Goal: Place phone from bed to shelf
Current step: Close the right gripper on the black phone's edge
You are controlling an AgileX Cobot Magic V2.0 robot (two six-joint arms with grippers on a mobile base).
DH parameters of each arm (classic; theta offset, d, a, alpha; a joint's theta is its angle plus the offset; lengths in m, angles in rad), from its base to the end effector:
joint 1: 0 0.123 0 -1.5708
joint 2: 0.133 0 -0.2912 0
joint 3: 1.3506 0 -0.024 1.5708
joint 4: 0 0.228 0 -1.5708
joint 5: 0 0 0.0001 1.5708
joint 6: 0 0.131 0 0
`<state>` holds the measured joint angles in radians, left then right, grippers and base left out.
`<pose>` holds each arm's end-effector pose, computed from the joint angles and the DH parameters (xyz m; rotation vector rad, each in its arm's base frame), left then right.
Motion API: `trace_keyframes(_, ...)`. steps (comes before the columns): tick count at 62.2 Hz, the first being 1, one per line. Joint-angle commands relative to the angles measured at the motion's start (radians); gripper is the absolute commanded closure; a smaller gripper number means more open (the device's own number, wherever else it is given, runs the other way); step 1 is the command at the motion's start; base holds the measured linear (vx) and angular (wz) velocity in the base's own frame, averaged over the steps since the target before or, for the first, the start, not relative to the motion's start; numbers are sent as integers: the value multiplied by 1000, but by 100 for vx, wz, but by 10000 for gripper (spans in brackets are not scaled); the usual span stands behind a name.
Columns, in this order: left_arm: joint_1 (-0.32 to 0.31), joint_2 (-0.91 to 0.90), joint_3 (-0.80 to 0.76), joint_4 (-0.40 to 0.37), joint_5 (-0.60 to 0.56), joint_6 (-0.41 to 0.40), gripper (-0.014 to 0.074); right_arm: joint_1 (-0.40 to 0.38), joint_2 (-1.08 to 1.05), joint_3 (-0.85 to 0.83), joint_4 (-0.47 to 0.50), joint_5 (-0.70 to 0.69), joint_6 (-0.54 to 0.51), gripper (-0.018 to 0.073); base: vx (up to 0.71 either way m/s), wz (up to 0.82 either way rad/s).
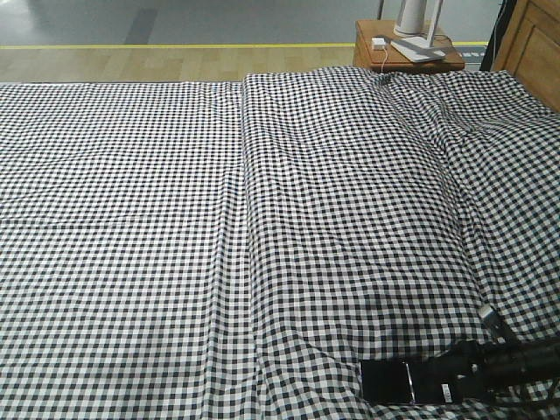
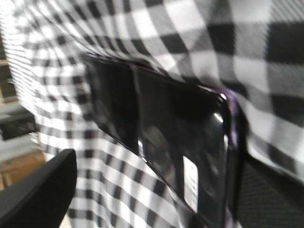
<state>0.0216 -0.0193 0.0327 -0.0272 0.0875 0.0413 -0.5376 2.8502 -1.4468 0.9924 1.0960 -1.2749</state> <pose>0.0673 0.0011 0.1949 -0.0040 1.5845 0.0261 0.3262 -0.0809 -0.1196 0.1788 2.7507 1.4530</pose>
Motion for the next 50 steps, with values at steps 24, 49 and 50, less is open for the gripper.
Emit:
trace_keyframes(24, 3, -7, -25, -10, -72, -9, 595, 66, -41, -10, 88, 123, -76, -6, 0, 0)
trace_keyframes(49, 3, -7, -25, -10, -72, -9, 595, 64, -41, -10, 83, 137, -103, 418, 0, 0)
trace_keyframes(50, 3, -7, -25, -10, -72, -9, 595, 64, -41, -10, 82, 137, -103, 440, 0, 0)
